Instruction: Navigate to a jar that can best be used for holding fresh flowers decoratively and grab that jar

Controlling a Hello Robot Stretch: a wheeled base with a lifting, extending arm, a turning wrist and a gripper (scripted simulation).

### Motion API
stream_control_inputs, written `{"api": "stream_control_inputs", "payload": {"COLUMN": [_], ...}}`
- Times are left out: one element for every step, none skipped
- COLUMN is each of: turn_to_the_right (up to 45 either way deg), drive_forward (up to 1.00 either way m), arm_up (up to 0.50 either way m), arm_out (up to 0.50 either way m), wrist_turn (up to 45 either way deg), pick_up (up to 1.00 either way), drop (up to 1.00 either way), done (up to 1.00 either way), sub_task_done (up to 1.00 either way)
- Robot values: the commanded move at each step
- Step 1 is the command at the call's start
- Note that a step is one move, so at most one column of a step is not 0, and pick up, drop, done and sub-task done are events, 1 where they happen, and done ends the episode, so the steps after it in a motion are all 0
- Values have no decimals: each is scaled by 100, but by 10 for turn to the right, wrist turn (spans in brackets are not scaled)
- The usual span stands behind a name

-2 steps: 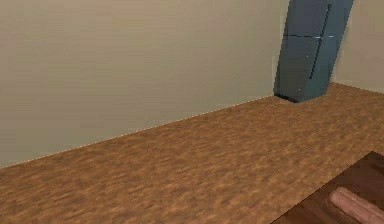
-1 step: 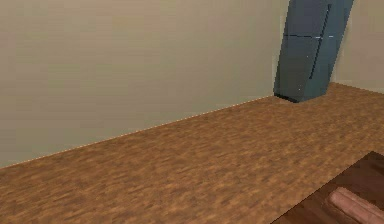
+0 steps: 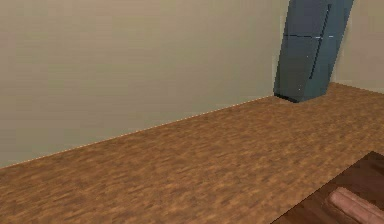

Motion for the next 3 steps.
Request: {"api": "stream_control_inputs", "payload": {"turn_to_the_right": [0, 0, 0], "drive_forward": [0, 0, 0], "arm_up": [0, 0, -30], "arm_out": [0, 0, 0], "wrist_turn": [450, 300, 0], "pick_up": [0, 0, 0], "drop": [0, 0, 0], "done": [0, 0, 0], "sub_task_done": [0, 0, 0]}}
